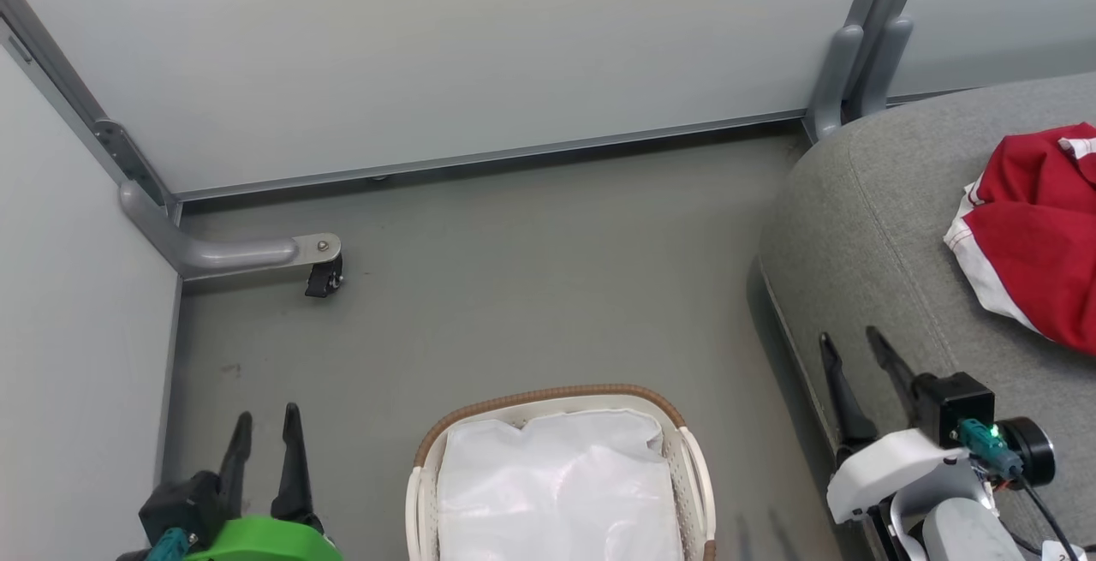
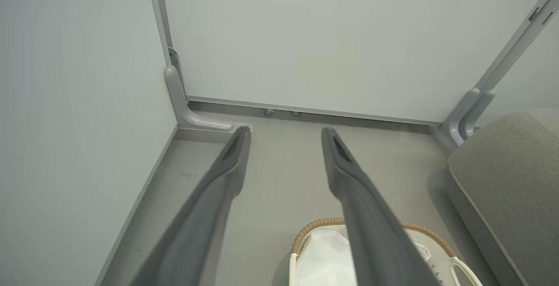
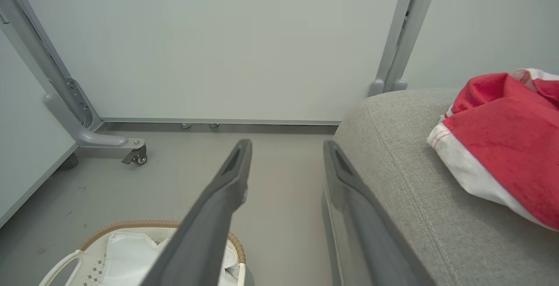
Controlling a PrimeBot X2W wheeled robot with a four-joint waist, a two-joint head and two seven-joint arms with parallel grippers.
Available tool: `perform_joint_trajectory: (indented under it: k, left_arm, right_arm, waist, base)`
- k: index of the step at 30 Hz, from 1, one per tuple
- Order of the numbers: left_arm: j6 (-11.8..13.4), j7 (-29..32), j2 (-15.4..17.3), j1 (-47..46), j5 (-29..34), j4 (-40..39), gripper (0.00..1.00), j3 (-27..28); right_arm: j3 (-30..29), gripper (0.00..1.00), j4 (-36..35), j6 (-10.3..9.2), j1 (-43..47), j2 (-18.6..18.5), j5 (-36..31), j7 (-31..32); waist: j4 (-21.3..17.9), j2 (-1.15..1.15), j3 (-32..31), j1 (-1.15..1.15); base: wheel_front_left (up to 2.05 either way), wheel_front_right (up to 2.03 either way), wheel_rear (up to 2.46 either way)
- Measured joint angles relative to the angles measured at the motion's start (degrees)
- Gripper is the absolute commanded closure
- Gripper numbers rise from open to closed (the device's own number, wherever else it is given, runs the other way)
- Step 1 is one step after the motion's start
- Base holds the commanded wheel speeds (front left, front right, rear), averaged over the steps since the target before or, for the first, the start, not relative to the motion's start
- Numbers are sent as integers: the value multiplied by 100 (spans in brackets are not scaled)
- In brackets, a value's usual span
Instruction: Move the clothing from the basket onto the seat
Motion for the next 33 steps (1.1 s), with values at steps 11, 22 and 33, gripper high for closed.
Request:
perform_joint_trajectory:
  k: [11, 22, 33]
  left_arm:
    - [0, 242, -38, 25, -767, 122, 100, 25]
    - [0, 532, -38, 5, -1808, 26, 100, 111]
    - [0, 786, -38, -53, -2746, -88, 100, 175]
  right_arm:
    - [-78, 100, 169, 0, 92, 48, 892, 286]
    - [-114, 100, 24, 0, 112, 47, 2104, 538]
    - [-168, 100, -83, 0, 142, 43, 3166, 784]
  waist:
    - [-3, 0, -28, 0]
    - [-8, 0, -63, 0]
    - [-14, 0, -97, 0]
  base:
    - [0, 0, 0]
    - [0, 0, 0]
    - [0, 0, 0]
